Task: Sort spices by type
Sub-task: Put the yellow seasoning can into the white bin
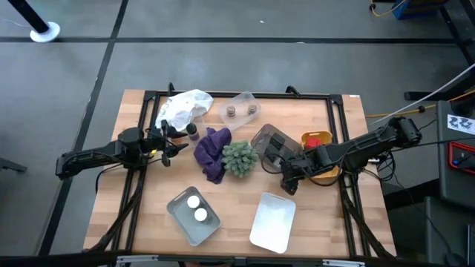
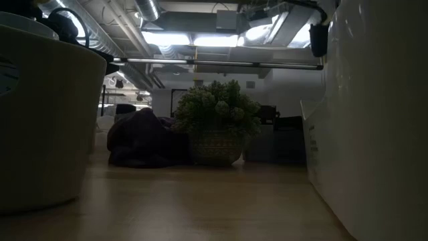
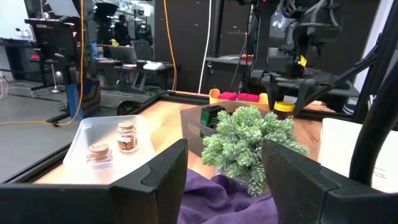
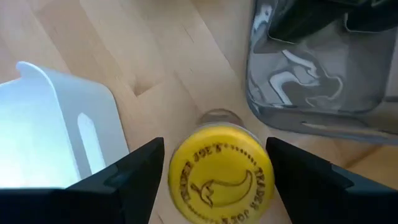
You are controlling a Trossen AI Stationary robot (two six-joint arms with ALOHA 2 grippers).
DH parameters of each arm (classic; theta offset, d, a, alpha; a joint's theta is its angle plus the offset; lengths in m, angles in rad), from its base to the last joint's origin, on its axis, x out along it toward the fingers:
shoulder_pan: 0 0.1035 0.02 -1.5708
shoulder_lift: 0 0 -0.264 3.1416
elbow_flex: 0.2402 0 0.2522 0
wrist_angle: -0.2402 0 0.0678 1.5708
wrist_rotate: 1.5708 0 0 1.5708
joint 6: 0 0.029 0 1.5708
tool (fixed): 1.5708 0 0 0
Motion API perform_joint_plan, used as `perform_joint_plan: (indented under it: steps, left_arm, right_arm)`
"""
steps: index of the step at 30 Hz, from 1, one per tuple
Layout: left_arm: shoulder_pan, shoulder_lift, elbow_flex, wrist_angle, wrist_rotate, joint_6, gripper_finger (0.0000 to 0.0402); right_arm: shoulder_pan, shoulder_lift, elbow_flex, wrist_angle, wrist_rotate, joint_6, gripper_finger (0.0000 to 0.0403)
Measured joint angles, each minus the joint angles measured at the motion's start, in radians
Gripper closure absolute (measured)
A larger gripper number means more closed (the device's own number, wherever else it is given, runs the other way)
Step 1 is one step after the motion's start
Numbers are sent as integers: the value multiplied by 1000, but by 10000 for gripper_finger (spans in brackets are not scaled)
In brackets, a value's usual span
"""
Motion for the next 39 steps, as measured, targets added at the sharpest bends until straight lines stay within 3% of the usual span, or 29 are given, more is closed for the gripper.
perform_joint_plan:
  steps: [16, 23, 28, 39]
  left_arm:
    - [0, 1, 0, 0, 0, 0, 208]
    - [0, 6, 0, 0, 0, 0, 208]
    - [0, 5, 0, 0, 0, 0, 208]
    - [0, 6, 0, 0, 0, 31, 208]
  right_arm:
    - [0, 36, -57, 36, 1, -1, 124]
    - [0, 45, -57, 45, -34, -3, 183]
    - [0, 43, -56, 72, -43, -3, 183]
    - [-1, 43, 75, 28, -78, -52, 180]
